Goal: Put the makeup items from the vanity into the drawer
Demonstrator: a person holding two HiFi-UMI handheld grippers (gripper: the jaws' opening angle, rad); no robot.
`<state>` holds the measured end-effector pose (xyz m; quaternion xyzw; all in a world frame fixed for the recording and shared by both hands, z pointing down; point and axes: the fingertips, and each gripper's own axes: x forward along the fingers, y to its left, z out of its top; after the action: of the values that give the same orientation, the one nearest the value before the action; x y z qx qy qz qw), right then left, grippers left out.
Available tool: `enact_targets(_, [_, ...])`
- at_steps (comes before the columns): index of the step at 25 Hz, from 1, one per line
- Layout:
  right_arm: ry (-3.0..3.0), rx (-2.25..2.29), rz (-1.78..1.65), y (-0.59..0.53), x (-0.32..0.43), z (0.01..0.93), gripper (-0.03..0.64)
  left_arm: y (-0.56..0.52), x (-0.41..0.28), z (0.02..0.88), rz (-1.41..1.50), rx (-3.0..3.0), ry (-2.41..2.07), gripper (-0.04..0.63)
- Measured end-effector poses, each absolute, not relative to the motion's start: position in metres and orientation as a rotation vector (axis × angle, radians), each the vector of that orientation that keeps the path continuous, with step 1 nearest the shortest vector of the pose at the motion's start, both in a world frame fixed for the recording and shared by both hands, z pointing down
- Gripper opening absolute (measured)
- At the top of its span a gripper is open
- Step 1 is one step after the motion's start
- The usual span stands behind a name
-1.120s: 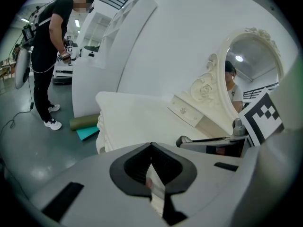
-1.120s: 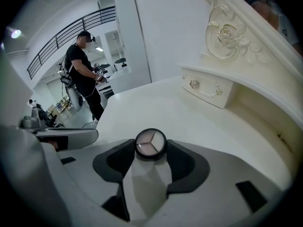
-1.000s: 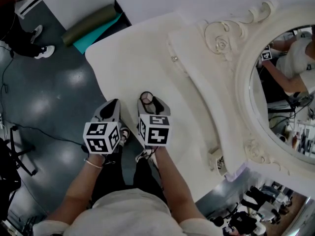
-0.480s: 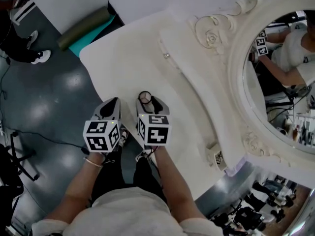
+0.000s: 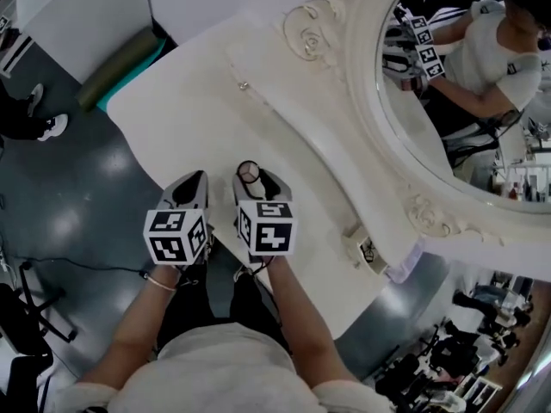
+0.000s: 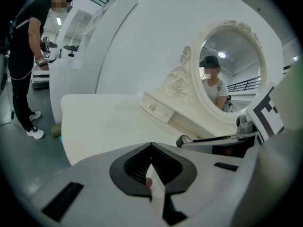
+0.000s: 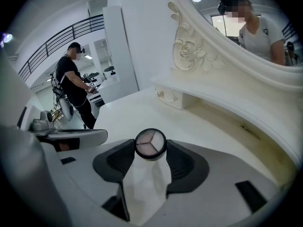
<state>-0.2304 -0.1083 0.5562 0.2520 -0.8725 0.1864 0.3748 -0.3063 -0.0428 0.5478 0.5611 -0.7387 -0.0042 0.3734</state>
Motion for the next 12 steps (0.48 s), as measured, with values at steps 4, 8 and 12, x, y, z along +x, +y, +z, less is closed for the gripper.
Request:
enact_targets(4, [-2.234,0.692,0.496,-0.111,-0.203,0.547,0.212,-0.049,-0.282,0.54,0.002,1.478,-1.874,0.002])
enact_targets(8, [-2.244,0.741,0.507,-0.114,-0.176,0.535,0.212,-0.055,-0.259,0.53,0.023,1.526,-1.859,0.002])
enact_targets(12, [-2.248,0.8,0.521,-0.114,-0.148,0.523,0.212,-0.062,-0.234,0.52,0.042,1.584,-1.833,0.002])
